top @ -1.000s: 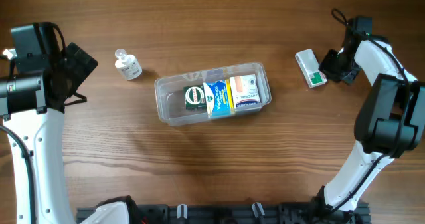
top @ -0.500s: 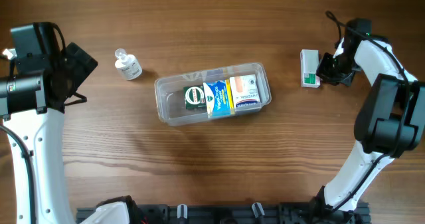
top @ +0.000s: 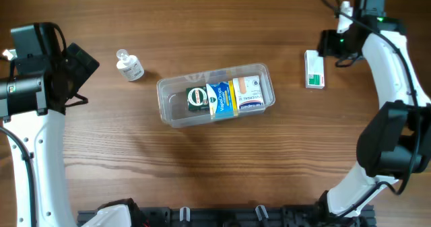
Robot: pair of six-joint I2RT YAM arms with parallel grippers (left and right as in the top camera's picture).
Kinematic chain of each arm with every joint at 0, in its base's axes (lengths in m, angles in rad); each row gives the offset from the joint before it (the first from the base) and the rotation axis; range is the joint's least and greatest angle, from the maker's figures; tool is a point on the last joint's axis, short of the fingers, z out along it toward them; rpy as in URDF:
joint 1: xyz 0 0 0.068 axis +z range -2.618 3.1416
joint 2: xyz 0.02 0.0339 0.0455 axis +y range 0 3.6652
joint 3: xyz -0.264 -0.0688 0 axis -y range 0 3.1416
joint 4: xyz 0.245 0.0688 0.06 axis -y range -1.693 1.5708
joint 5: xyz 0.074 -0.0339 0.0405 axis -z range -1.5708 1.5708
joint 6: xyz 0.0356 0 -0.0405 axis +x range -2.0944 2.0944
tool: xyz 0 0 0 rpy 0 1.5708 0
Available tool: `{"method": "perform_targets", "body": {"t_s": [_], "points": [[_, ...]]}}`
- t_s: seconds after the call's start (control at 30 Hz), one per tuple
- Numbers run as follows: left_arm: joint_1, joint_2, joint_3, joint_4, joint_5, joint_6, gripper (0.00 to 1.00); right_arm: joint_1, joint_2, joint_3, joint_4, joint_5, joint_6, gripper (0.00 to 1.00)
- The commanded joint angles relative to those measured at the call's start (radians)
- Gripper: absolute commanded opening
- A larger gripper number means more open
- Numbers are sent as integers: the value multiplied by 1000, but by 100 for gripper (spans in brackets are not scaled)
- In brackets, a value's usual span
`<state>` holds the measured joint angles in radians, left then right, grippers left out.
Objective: Pack container
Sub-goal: 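Lower the right gripper onto the Panadol box and close on it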
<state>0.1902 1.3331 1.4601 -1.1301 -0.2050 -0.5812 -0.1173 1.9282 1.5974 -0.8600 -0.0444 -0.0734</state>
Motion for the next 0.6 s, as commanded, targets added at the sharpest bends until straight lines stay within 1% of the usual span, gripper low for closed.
{"method": "perform_targets", "body": {"t_s": [0.0,0.07,0.13,0.17,0.23,0.33,0.57], "points": [[5,-3,11,-1,-6,1,100,32,6,-19,48,2,-106,81],[5,-3,11,-1,-6,1,100,32,8,-46,99,2,-92,87],[5,-3,11,-1,-6,2,100,32,13,-71,124,2,-92,89],[5,-3,11,-1,-6,1,100,32,17,-87,143,2,-92,93],[5,-3,11,-1,-6,1,100,32,25,-119,185,2,-91,96],[5,-3,11,-1,-6,1,100,32,46,-153,223,3,-64,99],[5,-3,11,-1,-6,1,100,32,142,-193,265,11,-20,100]]}}
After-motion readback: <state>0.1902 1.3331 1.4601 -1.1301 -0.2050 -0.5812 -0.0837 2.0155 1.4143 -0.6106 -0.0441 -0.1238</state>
